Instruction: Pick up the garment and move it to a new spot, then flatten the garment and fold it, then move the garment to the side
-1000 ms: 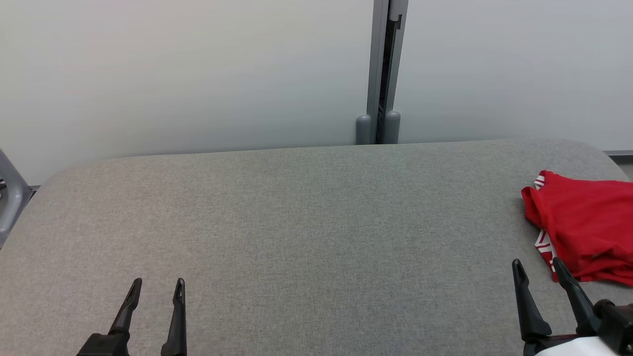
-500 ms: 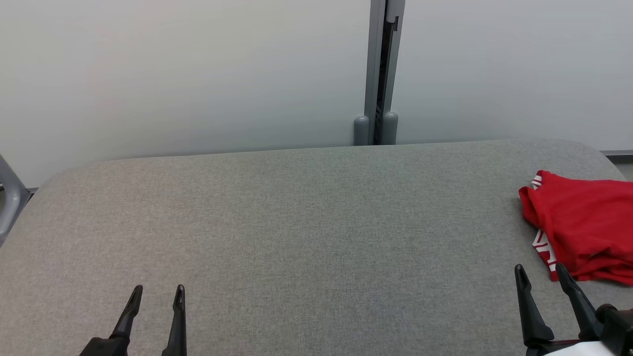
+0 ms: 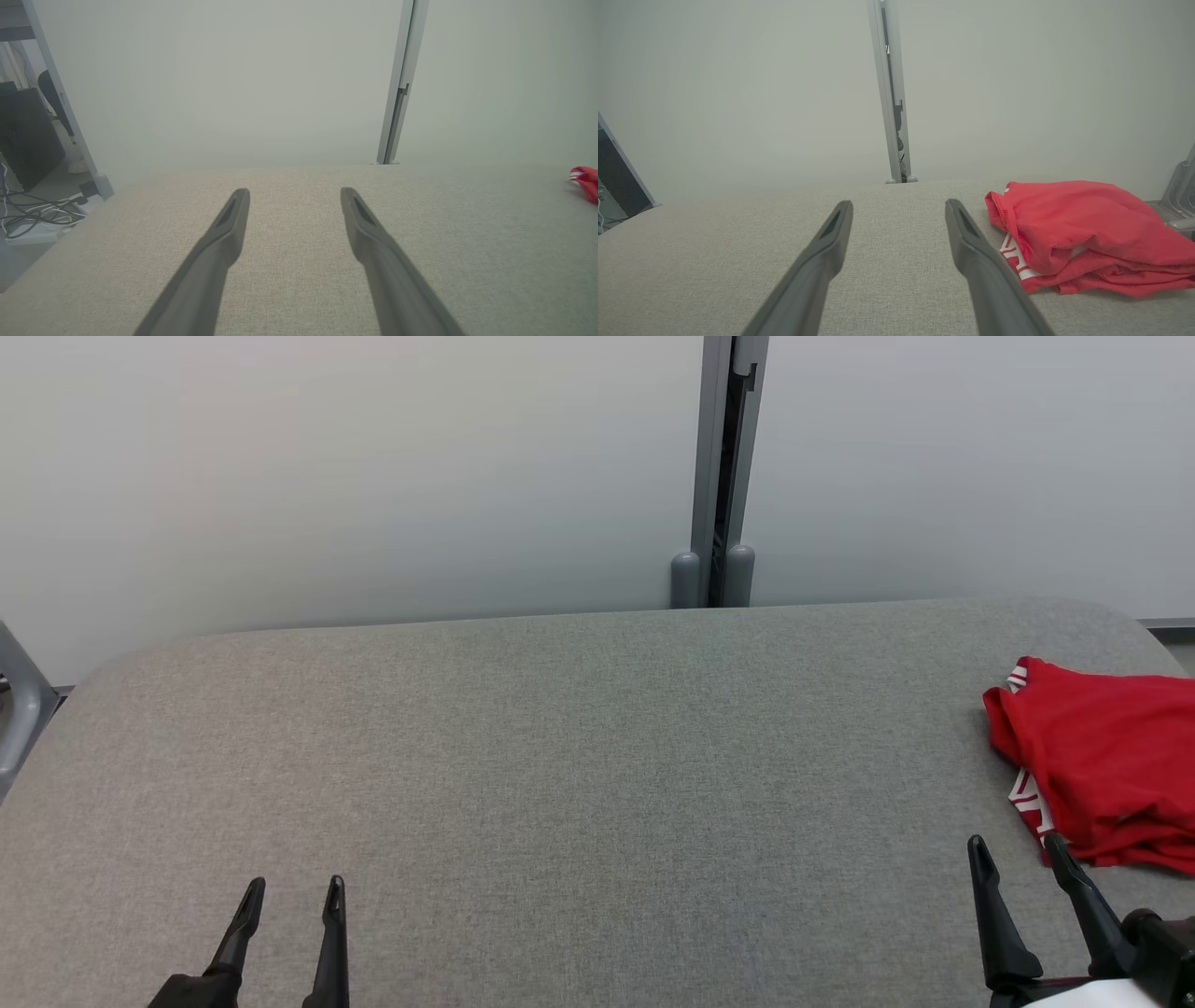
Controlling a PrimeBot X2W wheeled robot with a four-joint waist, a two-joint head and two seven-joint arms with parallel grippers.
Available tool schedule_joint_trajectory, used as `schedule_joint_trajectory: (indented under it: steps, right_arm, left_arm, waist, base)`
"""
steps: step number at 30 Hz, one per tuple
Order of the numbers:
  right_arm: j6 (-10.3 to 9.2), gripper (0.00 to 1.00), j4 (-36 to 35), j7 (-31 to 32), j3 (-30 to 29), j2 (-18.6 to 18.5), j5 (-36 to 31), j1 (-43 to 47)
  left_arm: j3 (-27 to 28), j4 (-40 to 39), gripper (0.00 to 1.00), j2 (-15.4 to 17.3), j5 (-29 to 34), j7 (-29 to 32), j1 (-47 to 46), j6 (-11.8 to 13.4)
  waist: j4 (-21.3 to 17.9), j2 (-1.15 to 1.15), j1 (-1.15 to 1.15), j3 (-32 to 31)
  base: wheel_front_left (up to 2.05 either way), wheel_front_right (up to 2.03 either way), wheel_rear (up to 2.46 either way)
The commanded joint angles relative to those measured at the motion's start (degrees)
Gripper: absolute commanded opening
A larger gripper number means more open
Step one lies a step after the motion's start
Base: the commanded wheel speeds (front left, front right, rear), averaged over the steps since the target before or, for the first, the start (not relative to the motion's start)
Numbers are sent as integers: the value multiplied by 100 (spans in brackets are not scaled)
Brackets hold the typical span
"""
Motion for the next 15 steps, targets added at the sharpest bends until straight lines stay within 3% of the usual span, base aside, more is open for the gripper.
schedule_joint_trajectory:
  steps: [1, 10, 11, 15]
  right_arm:
    - [1, 100, -18, 13, -8, -10, 5, -2]
    - [1, 100, -54, 12, 9, -10, 58, 22]
    - [1, 0, -53, 12, 9, -10, 56, 24]
    - [0, 0, 98, -4, 35, 35, 155, 62]
  left_arm:
    - [-4, 6, 100, 15, -40, -19, -73, 24]
    - [-22, 51, 100, 24, -59, -48, -103, 50]
    - [-26, 55, 0, 25, -65, -52, -109, 46]
    - [-70, 126, 0, -76, -121, -10, 70, 4]
  waist:
    - [3, 0, 0, 1]
    - [15, 0, 0, 2]
    - [17, 0, 0, 1]
    - [15, 0, 0, 5]
  base:
    - [0, 0, 0]
    - [0, 0, 0]
    - [0, 0, 0]
    - [0, 0, 0]
